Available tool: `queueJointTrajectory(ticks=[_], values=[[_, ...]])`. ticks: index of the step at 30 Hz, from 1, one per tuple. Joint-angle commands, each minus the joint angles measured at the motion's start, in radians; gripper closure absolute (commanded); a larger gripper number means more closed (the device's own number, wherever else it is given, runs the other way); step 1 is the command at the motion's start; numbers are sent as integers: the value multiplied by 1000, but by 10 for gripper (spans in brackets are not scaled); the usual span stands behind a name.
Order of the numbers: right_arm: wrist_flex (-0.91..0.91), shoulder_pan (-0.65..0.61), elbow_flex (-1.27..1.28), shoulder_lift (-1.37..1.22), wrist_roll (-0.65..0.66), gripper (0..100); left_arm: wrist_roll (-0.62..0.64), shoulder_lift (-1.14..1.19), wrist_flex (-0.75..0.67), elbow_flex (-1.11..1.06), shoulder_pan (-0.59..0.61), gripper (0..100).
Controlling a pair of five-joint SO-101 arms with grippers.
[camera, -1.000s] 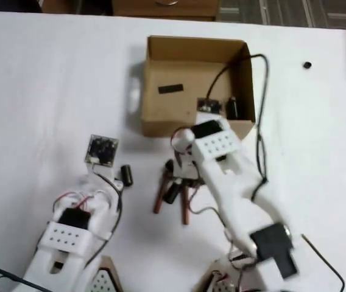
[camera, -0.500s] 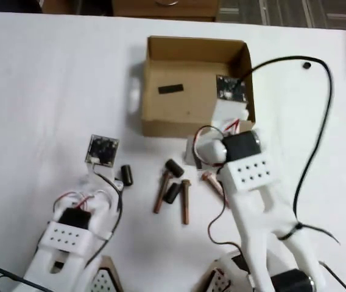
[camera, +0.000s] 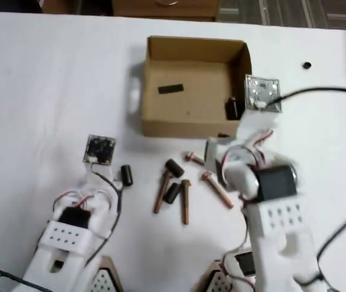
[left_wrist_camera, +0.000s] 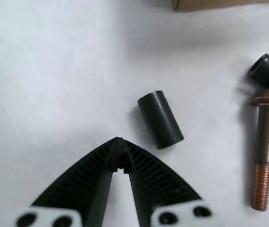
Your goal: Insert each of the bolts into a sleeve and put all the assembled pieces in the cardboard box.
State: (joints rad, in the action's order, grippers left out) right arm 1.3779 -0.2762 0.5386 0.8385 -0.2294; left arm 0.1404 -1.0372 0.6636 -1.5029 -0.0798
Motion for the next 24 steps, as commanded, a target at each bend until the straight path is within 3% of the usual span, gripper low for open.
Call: queueJointTrajectory(ticks=[1,5,10,18,24], values=[[-4,24,11,125,29,978,91,-9,227,216,-6,980],[-28,25,94,180,31,978,135,-8,427,429,-6,980],[-53,25,140,194,29,978,238,-8,566,530,-12,980],[-48,35,141,194,25,978,224,15,608,633,-252,980],[-47,94,143,194,29,978,249,319,674,759,-345,980]])
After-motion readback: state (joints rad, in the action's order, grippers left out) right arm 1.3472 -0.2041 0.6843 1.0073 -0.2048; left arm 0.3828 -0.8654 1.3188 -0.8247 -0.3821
